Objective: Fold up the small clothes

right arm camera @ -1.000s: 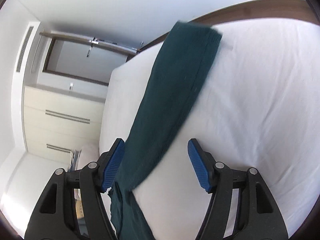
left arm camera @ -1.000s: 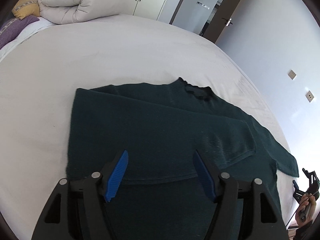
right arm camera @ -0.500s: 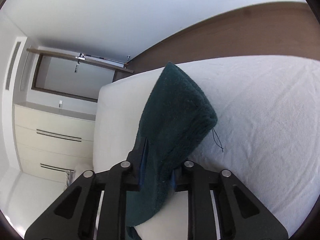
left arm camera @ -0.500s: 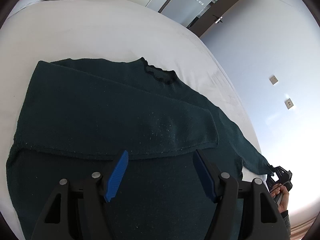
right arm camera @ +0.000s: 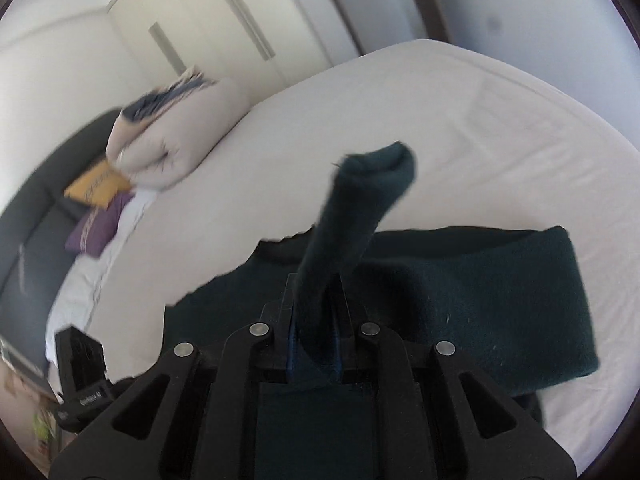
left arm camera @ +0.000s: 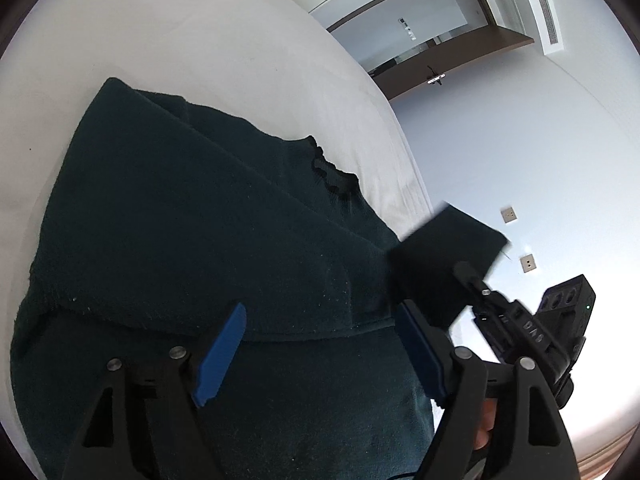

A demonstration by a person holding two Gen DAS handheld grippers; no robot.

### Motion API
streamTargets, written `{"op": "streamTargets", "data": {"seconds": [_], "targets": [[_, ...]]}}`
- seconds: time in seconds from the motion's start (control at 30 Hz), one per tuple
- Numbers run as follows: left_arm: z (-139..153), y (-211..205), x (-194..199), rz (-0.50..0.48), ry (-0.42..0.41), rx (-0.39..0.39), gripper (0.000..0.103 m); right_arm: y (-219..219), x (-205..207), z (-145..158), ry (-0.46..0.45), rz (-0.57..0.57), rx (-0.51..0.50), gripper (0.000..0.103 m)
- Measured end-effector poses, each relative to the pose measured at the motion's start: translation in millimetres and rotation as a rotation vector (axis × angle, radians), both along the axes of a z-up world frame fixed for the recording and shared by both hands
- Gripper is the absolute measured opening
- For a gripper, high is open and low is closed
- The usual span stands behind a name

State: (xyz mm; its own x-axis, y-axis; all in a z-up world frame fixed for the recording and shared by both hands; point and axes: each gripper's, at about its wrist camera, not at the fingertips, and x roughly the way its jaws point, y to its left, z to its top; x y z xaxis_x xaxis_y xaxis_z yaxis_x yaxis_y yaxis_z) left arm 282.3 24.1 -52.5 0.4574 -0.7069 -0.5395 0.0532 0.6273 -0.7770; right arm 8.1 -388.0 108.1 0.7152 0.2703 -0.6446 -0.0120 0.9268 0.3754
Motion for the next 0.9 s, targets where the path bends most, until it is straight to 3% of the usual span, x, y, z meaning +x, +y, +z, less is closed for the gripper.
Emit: {"op": "streamTargets", "data": {"seconds": [0.07,0.17,0.27,0.3,0.37,0.43,0.53,0.57,0.63,0.7,0.73,0.83,0.9], "targets": [[-4.1,5.6,1.7,0.005,0.008,-0.034,0.081,62.2,13.7,-27.0,0.041,0.101,-0.05,0.012],[-10.4,7.3,3.9,0.011,0.029,-0.041,0.086,120.9,27.1,-80.3,0.157,0.19,-0.08,0.013],[-12.4,0.6,6.8,-0.008,0.043,-0.009,0.086,124.4,45.1,-121.8,0.194,0.228,-0.044,0.039],[-11.6,-2.7,8.3,-0.011,0.044,0.0,0.086,112.5,36.0,-123.0,0.166,0.24,-0.015,0.057],[-9.4,-5.4,12.1,-0.012,0.047,0.014,0.087,82.3,14.3,-113.0,0.126,0.239,0.034,0.068],[-5.1,-13.5,17.2,-0.021,0.049,0.04,0.087,73.1,-1.1,-108.7,0.096,0.235,0.08,0.068],[-5.4,-32.9,30.1,-0.071,0.071,0.096,0.088,-10.8,-73.6,-84.7,0.08,0.183,0.164,0.068],[-8.9,-38.5,35.7,-0.083,0.092,0.107,0.085,-25.2,-86.4,-87.1,0.09,0.159,0.22,0.068],[-12.2,-49.7,44.0,-0.093,0.12,0.157,0.066,-50.3,-102.8,-95.3,0.107,0.109,0.33,0.068],[-12.5,-61.4,48.9,-0.115,0.137,0.219,0.015,-81.8,-126.4,-94.8,0.118,0.048,0.407,0.068],[-13.2,-64.8,48.6,-0.129,0.141,0.225,0.009,-92.0,-129.0,-99.2,0.117,0.022,0.447,0.068],[-3.1,-68.5,40.3,-0.126,0.084,0.261,0.009,-121.2,-131.9,-107.7,0.091,-0.039,0.553,0.068],[8.1,-62.0,35.6,-0.102,0.035,0.239,0.008,-139.6,-131.1,-111.5,0.084,-0.081,0.61,0.068]]}}
